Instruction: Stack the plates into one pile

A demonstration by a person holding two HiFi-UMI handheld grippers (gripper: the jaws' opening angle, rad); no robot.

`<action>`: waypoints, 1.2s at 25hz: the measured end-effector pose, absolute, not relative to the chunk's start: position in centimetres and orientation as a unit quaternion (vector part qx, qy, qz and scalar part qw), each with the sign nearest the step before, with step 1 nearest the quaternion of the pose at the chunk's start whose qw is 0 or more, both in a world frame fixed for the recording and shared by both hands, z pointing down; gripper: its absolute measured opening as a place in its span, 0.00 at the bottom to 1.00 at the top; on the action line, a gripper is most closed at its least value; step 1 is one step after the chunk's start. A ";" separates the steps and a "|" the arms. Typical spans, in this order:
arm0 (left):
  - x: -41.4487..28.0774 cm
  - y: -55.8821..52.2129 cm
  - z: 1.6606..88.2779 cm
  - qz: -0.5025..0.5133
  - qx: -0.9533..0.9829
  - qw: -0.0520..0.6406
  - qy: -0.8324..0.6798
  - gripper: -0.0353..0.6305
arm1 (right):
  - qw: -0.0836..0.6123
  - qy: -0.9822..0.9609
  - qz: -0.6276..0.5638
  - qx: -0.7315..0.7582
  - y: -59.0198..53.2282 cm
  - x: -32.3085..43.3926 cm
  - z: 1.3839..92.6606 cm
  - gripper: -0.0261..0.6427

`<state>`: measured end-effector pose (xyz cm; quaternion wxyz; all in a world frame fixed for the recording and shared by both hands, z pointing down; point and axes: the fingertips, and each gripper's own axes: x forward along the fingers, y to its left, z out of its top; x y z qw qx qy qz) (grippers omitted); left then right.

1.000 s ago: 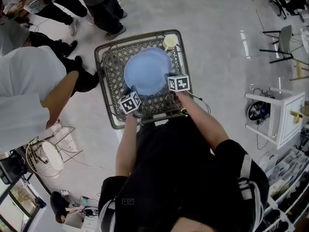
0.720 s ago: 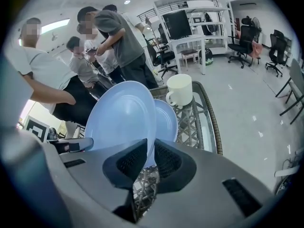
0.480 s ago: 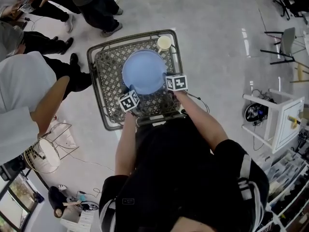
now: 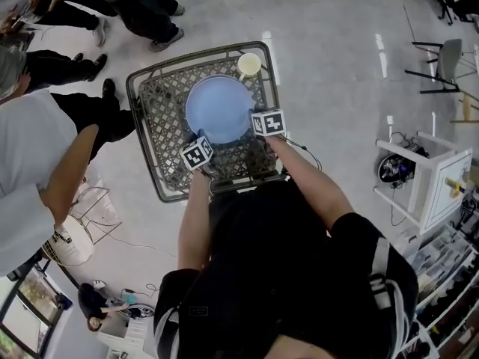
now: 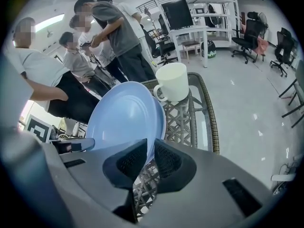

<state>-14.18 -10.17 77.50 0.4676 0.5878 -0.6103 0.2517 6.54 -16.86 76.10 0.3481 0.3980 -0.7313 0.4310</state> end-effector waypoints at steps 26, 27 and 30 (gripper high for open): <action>-14.2 -11.4 79.1 0.283 0.576 0.478 -0.600 0.20 | 0.387 -0.722 0.418 0.392 -18.2 6.6 78.0 0.13; -14.2 -11.2 79.2 0.283 0.576 0.479 -0.598 0.21 | 0.387 -0.723 0.416 0.393 -18.1 6.6 77.9 0.13; -14.1 -11.0 79.0 0.281 0.578 0.479 -0.598 0.24 | 0.386 -0.724 0.410 0.399 -18.1 6.6 77.7 0.14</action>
